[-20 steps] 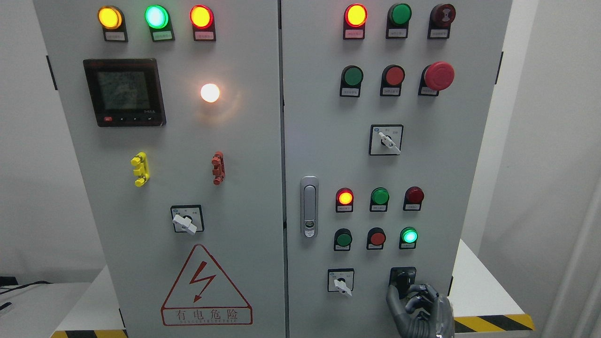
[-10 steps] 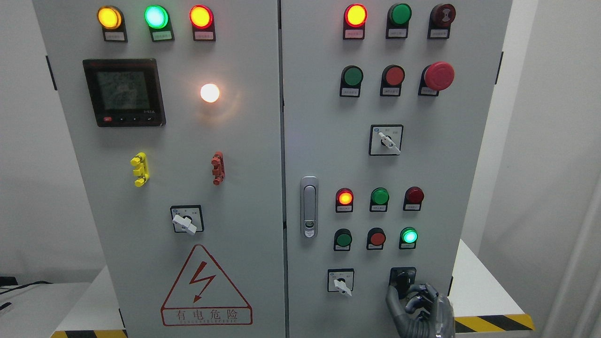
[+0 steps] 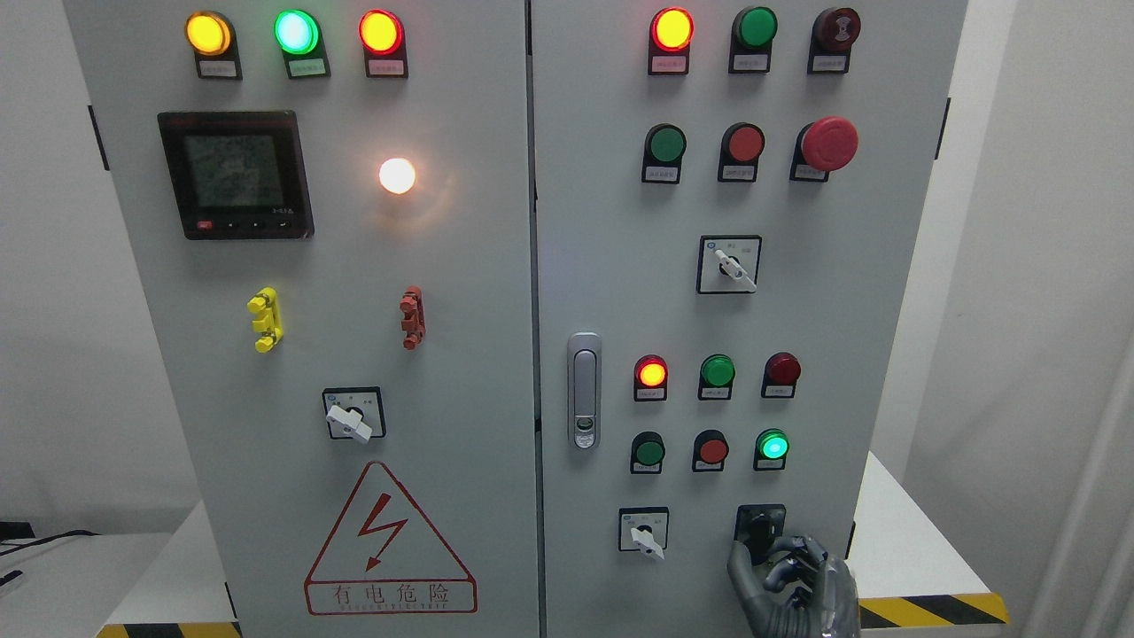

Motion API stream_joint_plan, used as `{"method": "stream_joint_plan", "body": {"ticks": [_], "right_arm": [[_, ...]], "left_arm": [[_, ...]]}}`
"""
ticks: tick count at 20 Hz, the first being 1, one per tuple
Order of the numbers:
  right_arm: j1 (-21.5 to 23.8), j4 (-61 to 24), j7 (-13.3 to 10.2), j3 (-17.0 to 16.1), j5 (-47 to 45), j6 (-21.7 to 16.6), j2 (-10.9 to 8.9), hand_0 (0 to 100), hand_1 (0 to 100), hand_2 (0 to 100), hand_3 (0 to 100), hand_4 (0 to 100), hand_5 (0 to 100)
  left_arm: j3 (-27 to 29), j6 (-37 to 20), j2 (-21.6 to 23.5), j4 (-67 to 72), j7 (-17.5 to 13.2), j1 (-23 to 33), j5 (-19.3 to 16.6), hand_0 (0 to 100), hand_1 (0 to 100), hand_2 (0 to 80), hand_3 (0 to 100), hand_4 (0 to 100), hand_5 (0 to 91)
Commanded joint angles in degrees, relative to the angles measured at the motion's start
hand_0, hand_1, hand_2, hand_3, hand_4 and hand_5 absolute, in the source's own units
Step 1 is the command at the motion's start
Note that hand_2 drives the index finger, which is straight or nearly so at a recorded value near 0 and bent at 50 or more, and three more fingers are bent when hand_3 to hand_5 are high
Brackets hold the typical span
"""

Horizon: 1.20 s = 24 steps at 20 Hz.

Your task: Trip black knob to open circuit

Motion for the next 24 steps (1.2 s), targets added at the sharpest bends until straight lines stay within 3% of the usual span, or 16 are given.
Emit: {"method": "stream_joint_plan", "body": {"ticks": [1,19,24], "right_arm": [[0.1,0.2,-0.2,-0.1,0.8,-0.2,-0.01,28,74,54,86,83,93],[0.1,0.6,-0.1,-0.9,0.8,-0.1,-0.01,30,75,53,85,83,92],[0.1,0.9,-0.1,-0.9,0.8,-0.1,-0.01,27,76,54,86,83,92]], "left_arm": [[0.0,0.0,-0.1,0.0,0.0,0.0,-1.8,12,39,0.0,0,0,0.0],[0.0,0.0,0.0,0.1,0.0,0.0,-1.8,12,39,0.0,0,0,0.0],[0.0,0.0,0.0,0.1,0.0,0.0,-1.8,12,39,0.0,0,0,0.0]]}}
